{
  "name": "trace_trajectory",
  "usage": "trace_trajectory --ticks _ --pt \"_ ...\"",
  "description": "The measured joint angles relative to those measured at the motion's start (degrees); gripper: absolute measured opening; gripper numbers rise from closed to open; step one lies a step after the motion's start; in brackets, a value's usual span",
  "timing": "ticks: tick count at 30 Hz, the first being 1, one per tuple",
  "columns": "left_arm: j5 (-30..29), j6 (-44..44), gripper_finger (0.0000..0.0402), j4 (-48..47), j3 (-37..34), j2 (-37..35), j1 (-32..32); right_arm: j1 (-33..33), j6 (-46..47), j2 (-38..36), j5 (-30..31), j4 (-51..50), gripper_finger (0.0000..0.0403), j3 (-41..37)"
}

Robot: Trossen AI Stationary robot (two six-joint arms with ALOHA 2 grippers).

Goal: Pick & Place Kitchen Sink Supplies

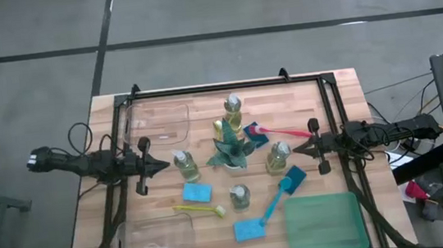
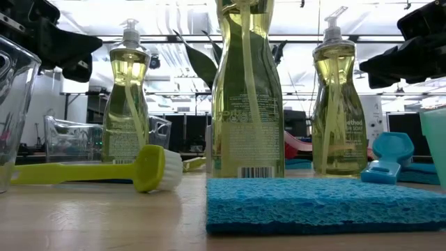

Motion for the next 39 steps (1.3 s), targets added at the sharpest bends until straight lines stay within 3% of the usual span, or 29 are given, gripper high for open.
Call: trace_trajectory --ticks 8,12,19,26,31,39 --pt "0.00 0.00 0.0000 -0.01 0.01 -0.01 0.00 -0.01 0.00 -0.01 0.00 0.20 0.0009 -0.01" --pt "-0.01 -0.01 0.0000 0.00 0.00 0.00 0.00 -0.01 0.97 -0.03 1.22 5.79 0.0009 -0.02" --pt "0.00 0.00 0.0000 0.00 0.01 0.01 0.00 0.02 18.93 -0.02 0.65 16.87 0.0009 0.03" --pt "-0.01 0.00 0.0000 -0.01 0.02 -0.01 0.00 0.17 20.18 1.22 3.78 17.52 0.0018 0.03" --pt "-0.01 0.00 0.0000 -0.01 0.02 0.01 0.00 0.43 22.50 3.75 3.20 15.97 0.0076 0.03" --pt "-0.01 0.00 0.0000 -0.01 0.00 0.00 0.00 0.43 24.34 9.52 1.88 14.97 0.0230 0.03"
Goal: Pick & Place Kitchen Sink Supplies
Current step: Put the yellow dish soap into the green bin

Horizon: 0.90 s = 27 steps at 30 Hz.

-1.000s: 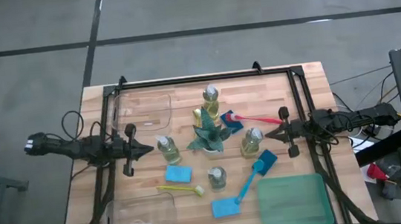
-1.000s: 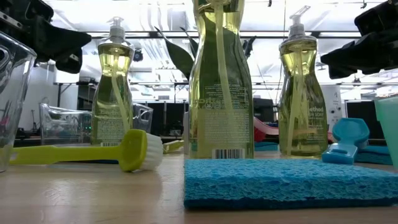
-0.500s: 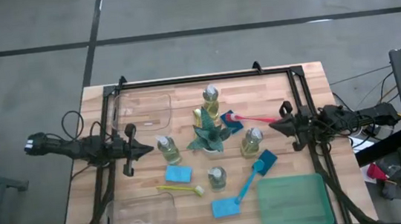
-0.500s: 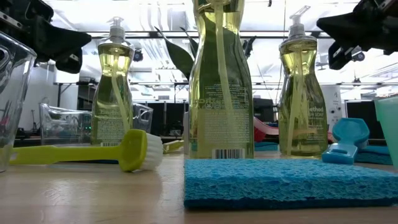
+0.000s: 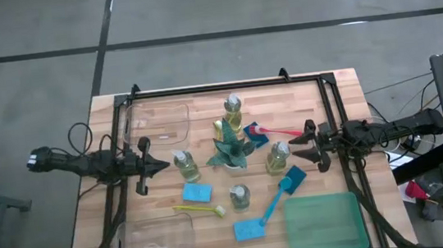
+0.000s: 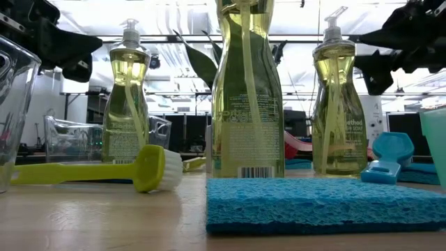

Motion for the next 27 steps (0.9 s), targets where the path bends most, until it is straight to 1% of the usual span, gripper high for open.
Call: trace_trajectory --ticks 2,5,8,10,13,16,22,27 --pt "0.01 -0.01 0.0000 0.00 0.01 -0.01 0.00 0.00 0.02 1.21 0.00 0.06 0.0265 0.00" --pt "0.00 0.00 0.0000 0.00 0.02 0.00 0.00 0.00 -1.15 3.06 -0.16 0.01 0.0307 0.00" --pt "0.01 -0.01 0.0000 0.00 0.01 0.00 0.00 0.05 -2.58 4.97 -2.65 0.10 0.0334 0.00" --pt "0.00 0.00 0.0000 0.00 0.00 -0.02 0.00 0.54 -2.75 6.33 -3.03 0.08 0.0344 0.00" --pt "0.00 0.00 0.0000 0.00 0.00 -0.01 0.00 1.53 -3.14 8.23 -3.02 0.38 0.0349 0.00" --pt "0.01 0.00 0.0000 0.00 0.02 0.00 0.00 2.38 -3.75 9.74 -2.97 1.37 0.0346 0.00" --pt "0.00 0.00 0.0000 0.00 0.02 0.00 0.00 2.99 -9.20 12.63 -2.26 8.59 0.0338 -0.02" --pt "0.01 0.00 0.0000 0.00 0.01 0.00 0.00 2.98 -10.86 14.51 1.32 9.04 0.0337 -0.02"
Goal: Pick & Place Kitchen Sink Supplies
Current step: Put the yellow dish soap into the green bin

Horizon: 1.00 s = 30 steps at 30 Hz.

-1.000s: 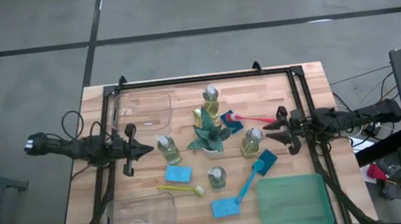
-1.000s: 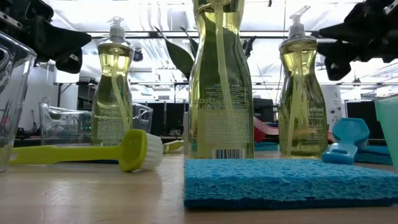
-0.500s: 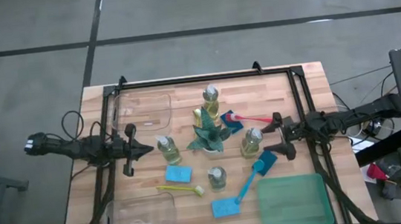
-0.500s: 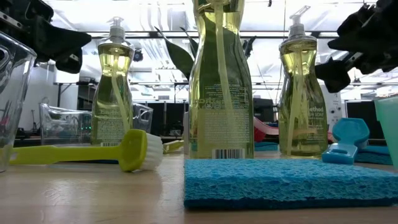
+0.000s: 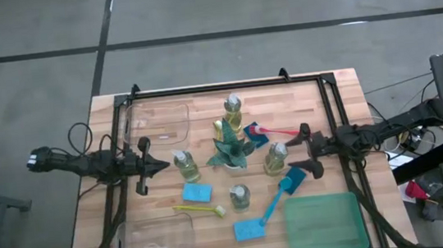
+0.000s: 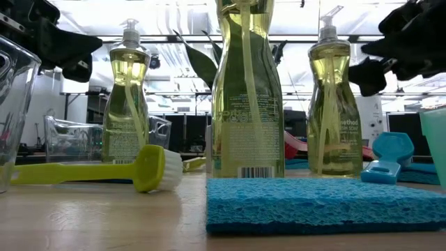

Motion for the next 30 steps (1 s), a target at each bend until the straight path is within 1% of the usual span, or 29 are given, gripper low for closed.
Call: trace_trajectory --ticks 3,10,20,30 --pt "-0.01 0.00 0.0000 0.00 0.01 0.00 0.00 -0.01 -0.02 1.36 2.08 0.46 0.0344 0.00" --pt "-0.01 0.00 0.0000 0.00 0.01 0.00 0.00 -0.01 0.94 5.81 2.20 4.57 0.0366 0.00" --pt "-0.01 0.00 0.0000 0.00 0.01 0.00 0.00 -0.01 -0.63 13.71 2.29 14.25 0.0368 0.20" --pt "-0.01 0.00 0.0000 0.00 0.01 0.00 0.00 -0.03 -2.78 23.50 2.30 14.24 0.0368 6.91"
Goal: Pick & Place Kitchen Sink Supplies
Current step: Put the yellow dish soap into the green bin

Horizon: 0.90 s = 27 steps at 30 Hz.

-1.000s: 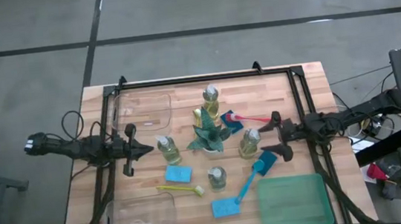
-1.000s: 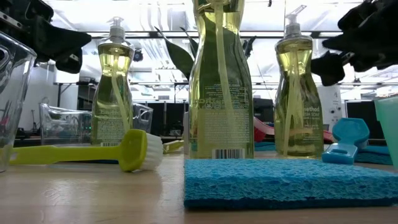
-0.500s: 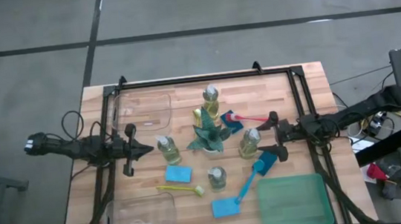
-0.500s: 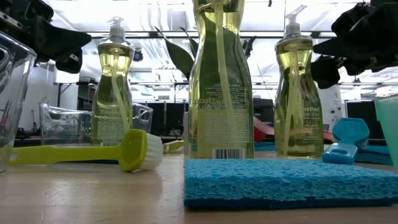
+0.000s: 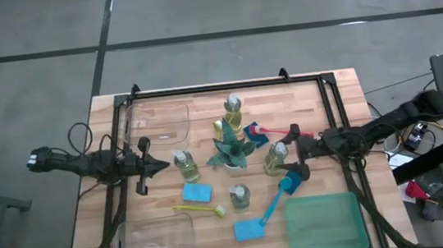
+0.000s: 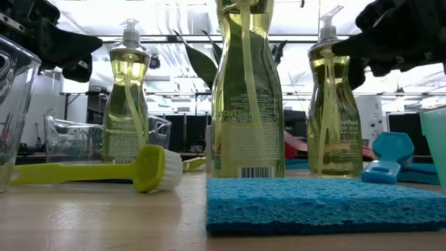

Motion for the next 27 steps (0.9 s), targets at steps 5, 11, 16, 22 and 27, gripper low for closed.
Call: trace_trajectory --ticks 5,11,16,22,27 --pt "0.01 0.00 0.0000 0.00 -0.02 0.00 0.00 0.00 0.02 2.69 -0.01 -0.11 0.0368 1.11" --pt "0.00 0.00 0.0000 0.02 -0.02 -0.02 0.00 -0.02 -0.44 2.78 0.01 -0.07 0.0368 1.11" --pt "0.00 0.00 0.0000 0.00 -0.02 0.00 0.00 -0.02 -1.22 0.99 0.46 0.00 0.0365 1.11" --pt "0.01 -0.01 0.0000 0.00 -0.02 -0.01 0.00 -0.04 -1.30 0.40 1.18 -0.53 0.0318 1.11" --pt "0.00 0.00 0.0000 0.00 -0.01 -0.01 0.00 -0.02 -1.26 0.44 1.17 -0.73 0.0270 1.11"
